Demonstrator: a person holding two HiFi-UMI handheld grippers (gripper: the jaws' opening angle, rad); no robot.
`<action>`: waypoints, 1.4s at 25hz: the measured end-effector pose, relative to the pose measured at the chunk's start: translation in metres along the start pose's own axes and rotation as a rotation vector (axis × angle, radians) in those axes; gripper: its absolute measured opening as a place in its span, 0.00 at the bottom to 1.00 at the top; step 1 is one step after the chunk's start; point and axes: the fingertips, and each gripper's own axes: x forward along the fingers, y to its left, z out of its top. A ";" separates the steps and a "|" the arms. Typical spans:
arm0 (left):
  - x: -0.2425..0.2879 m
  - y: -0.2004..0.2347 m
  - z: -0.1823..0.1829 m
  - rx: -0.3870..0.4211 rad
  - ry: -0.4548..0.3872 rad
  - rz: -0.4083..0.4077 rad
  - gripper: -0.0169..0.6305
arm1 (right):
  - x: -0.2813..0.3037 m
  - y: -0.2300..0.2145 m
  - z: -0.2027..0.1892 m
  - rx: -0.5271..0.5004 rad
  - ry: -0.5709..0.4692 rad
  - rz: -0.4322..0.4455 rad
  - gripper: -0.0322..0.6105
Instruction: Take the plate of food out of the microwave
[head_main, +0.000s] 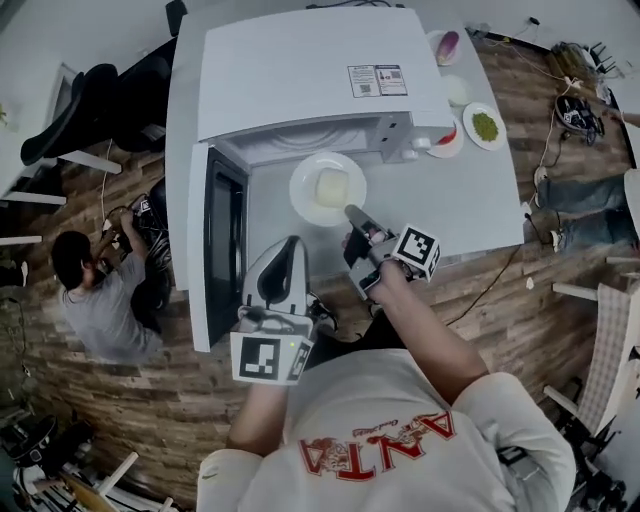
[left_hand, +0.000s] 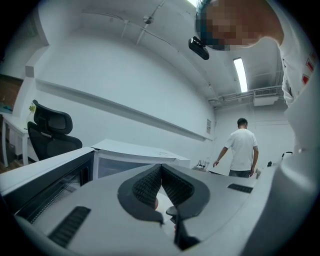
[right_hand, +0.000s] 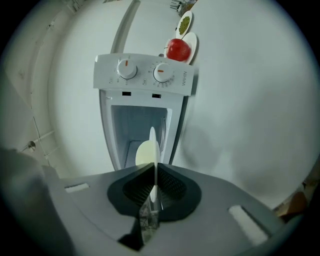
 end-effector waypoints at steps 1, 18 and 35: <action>0.003 -0.003 0.001 0.006 0.002 -0.010 0.04 | -0.009 -0.001 -0.002 -0.002 0.009 0.003 0.08; 0.056 -0.080 -0.013 0.036 0.066 -0.174 0.04 | -0.161 -0.055 0.066 0.023 -0.170 0.001 0.08; 0.078 -0.121 -0.028 0.055 0.119 -0.211 0.04 | -0.217 -0.117 0.194 0.072 -0.457 -0.086 0.08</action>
